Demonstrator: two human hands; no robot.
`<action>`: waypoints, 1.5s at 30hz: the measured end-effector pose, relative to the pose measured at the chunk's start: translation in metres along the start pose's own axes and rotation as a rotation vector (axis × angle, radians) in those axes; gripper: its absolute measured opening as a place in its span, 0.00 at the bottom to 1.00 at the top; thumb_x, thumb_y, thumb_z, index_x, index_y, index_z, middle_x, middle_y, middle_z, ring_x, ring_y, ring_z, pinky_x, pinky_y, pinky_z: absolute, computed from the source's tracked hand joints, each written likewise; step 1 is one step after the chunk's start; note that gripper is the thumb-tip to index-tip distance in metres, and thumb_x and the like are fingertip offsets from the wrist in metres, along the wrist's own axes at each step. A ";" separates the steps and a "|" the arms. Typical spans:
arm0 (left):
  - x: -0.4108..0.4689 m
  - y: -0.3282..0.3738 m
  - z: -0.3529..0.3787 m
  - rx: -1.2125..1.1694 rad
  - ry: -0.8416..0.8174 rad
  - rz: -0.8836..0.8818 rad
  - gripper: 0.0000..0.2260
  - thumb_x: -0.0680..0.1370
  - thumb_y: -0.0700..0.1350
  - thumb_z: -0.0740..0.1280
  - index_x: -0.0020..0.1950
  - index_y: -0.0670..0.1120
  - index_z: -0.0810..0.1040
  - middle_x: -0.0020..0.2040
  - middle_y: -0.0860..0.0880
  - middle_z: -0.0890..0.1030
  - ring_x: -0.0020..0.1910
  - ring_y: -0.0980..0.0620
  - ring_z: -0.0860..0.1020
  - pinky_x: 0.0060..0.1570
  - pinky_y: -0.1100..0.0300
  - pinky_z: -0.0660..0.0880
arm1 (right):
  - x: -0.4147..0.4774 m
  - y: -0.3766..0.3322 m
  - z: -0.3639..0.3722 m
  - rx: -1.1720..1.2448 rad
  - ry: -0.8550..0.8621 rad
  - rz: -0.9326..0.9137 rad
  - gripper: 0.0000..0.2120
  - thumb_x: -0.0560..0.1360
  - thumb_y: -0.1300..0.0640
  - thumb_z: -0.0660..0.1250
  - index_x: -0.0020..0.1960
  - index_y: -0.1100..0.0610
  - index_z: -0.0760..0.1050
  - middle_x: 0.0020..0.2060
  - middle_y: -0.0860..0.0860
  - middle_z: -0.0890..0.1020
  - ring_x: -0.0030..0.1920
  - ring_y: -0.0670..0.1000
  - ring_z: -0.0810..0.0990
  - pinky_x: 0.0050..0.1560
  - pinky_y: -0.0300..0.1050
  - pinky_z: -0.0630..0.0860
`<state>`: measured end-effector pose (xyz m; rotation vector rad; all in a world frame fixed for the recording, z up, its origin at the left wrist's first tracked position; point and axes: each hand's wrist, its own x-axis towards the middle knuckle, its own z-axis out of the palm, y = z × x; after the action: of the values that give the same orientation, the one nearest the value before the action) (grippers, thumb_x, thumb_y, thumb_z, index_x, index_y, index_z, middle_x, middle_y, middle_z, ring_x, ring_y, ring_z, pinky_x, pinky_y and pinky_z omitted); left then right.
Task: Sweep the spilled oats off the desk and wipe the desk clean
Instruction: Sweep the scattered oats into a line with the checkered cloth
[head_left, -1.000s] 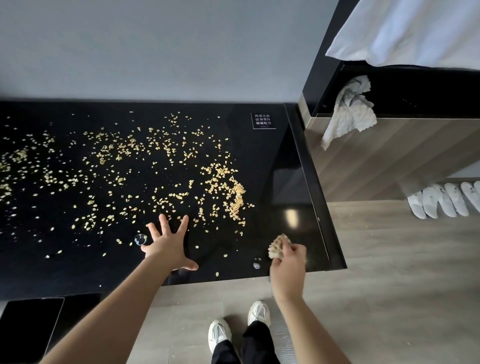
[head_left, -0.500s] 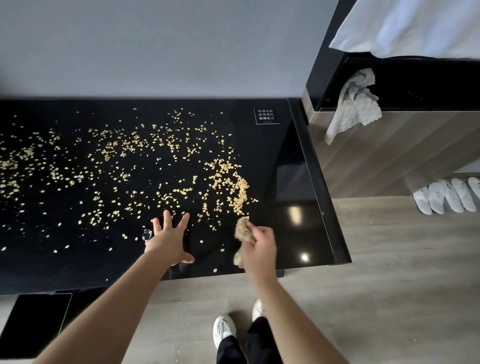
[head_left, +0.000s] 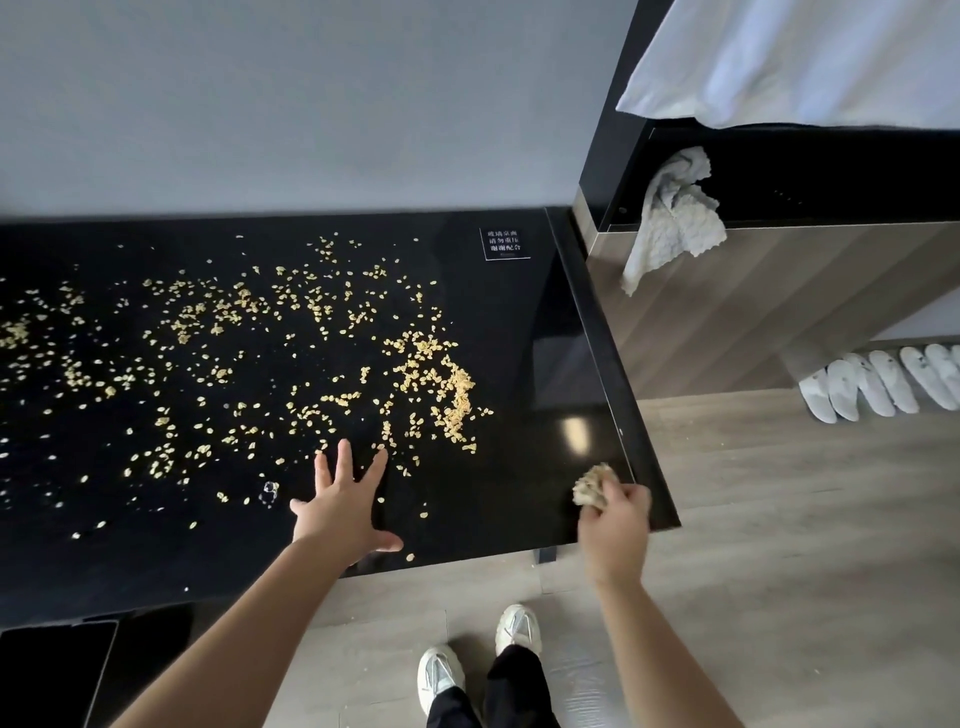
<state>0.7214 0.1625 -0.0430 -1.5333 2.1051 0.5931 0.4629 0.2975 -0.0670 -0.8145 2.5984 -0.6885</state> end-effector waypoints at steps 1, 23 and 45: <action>-0.001 0.000 0.000 0.002 0.004 0.004 0.53 0.66 0.65 0.73 0.77 0.60 0.38 0.77 0.47 0.34 0.76 0.39 0.37 0.67 0.31 0.60 | -0.008 -0.012 0.011 -0.011 -0.039 -0.075 0.23 0.74 0.66 0.66 0.69 0.57 0.73 0.55 0.56 0.71 0.46 0.56 0.78 0.52 0.48 0.75; 0.049 -0.021 -0.014 -0.046 0.145 -0.031 0.47 0.69 0.67 0.69 0.77 0.59 0.41 0.78 0.47 0.38 0.77 0.41 0.39 0.68 0.32 0.58 | 0.019 -0.146 0.092 0.115 -0.163 -0.290 0.22 0.78 0.60 0.64 0.71 0.54 0.70 0.58 0.51 0.69 0.45 0.44 0.72 0.50 0.30 0.68; 0.102 -0.041 -0.054 -0.171 0.121 -0.079 0.51 0.64 0.64 0.75 0.76 0.65 0.43 0.78 0.51 0.36 0.77 0.42 0.37 0.62 0.23 0.55 | 0.065 -0.201 0.125 0.093 -0.292 -0.519 0.12 0.79 0.59 0.63 0.61 0.59 0.78 0.53 0.50 0.71 0.45 0.45 0.72 0.47 0.31 0.71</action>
<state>0.7267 0.0427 -0.0639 -1.7789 2.1165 0.6829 0.5561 0.0706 -0.0739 -1.4593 2.0878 -0.7497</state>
